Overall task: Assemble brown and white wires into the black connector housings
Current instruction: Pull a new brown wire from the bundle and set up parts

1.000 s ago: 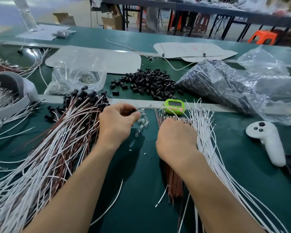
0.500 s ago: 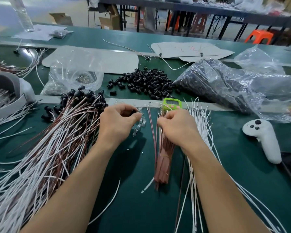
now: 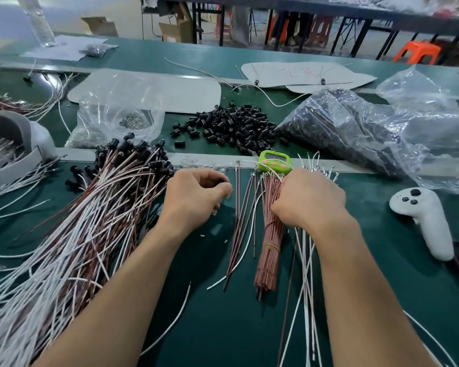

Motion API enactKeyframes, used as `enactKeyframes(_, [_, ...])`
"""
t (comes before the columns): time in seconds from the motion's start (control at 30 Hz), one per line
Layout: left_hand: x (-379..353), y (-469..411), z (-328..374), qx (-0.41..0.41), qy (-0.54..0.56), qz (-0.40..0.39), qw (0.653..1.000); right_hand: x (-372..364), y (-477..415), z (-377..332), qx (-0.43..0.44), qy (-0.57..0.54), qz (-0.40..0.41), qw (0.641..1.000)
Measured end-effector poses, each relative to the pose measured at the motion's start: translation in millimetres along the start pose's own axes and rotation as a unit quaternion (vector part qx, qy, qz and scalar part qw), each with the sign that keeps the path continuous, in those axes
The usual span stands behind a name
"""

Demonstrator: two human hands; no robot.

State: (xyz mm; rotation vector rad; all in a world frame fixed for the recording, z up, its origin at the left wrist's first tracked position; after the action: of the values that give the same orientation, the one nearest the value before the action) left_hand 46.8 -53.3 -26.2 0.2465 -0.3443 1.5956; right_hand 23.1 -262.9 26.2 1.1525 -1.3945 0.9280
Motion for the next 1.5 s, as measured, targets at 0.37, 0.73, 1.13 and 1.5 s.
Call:
enactKeyframes(0.37, [11.9,-3.8,-2.1,0.021,0.013,0.059,0.998,-38.9,28.6,-70.5,0.085,-0.029,-0.020,0.996])
enactKeyframes(0.73, [13.8,-2.7,-2.3,0.020,0.024,0.056,0.998,-28.3,25.4,-30.6,0.040,-0.011,-0.089,0.995])
enactKeyframes(1.13, [-7.3,3.5,9.3,0.001,0.079,-0.061,0.995,-39.9,-13.4,-21.8,-0.011,-0.683,0.025,0.730])
enactKeyframes(1.5, [-6.3,-0.2,5.7,-0.021,0.058,-0.043,0.997,-53.9,-9.1,-38.7,0.057,-0.681,-0.034,0.729])
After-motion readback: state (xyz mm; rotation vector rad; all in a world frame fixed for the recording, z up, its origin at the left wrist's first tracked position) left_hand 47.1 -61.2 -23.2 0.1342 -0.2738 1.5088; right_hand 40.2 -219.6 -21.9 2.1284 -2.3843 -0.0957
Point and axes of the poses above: each hand's wrist, its own y-axis away from the middle knuckle, its own x-axis out of the back of the hand, z = x × y, the point moved 8 cm from there along -y, towards the middle knuckle, and after that the axes turned 3 degrees about -y, right-handed, at the moved point
